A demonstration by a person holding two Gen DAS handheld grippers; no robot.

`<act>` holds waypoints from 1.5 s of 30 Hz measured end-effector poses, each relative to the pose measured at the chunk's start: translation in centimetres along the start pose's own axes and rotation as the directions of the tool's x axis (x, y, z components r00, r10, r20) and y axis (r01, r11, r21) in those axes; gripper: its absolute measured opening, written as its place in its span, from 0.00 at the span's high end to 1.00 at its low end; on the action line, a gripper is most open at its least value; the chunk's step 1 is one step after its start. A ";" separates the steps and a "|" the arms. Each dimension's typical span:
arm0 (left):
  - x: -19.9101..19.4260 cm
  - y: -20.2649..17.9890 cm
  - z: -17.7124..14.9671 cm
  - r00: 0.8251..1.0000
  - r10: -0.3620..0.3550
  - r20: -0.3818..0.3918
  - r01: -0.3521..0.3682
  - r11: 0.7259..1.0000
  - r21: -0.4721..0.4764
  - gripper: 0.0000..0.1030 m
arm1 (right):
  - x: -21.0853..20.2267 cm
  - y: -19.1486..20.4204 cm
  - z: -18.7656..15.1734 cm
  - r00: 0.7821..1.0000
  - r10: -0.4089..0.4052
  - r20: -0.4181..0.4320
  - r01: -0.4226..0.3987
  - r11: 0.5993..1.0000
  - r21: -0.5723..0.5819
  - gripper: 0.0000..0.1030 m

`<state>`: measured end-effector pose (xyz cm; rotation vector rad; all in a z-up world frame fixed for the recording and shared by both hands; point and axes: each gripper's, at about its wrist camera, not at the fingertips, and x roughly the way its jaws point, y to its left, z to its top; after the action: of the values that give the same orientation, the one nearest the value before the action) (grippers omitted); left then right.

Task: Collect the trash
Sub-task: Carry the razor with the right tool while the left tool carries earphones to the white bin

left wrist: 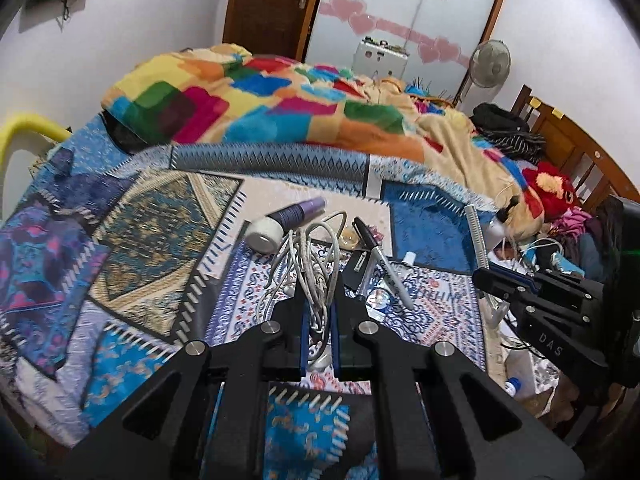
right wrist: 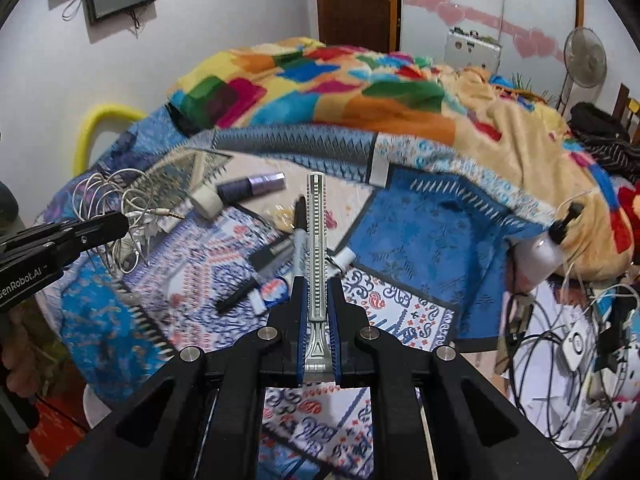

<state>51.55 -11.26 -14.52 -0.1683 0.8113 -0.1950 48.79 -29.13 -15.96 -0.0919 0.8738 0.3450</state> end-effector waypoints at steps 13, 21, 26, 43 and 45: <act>-14.1 2.2 -1.8 0.991 0.065 0.120 -0.063 0.998 -0.015 0.93 | -10.1 6.4 0.9 0.992 0.035 0.123 -0.027 0.998 -0.065 0.91; -22.3 5.0 -4.8 0.976 0.119 0.181 -0.112 0.993 -0.046 0.93 | -15.1 12.2 -0.1 0.981 0.086 0.173 -0.066 0.991 -0.114 0.91; -26.5 7.3 -7.5 0.966 0.164 0.197 -0.156 0.986 -0.057 0.93 | -16.8 15.8 -1.3 0.976 0.124 0.182 -0.098 0.985 -0.144 0.91; -31.1 16.3 -18.5 0.961 0.270 0.068 -0.261 0.958 -0.115 0.93 | -15.8 27.7 -6.1 0.967 0.245 0.072 -0.220 0.943 -0.250 0.91; -30.6 17.6 -20.0 0.962 0.272 0.030 -0.265 0.955 -0.135 0.93 | -15.0 29.0 -6.9 0.965 0.257 0.041 -0.238 0.935 -0.264 0.91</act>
<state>18.19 11.50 -10.54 -0.1828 0.7898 0.1189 25.21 -7.22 -7.14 -0.2090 0.7631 0.6951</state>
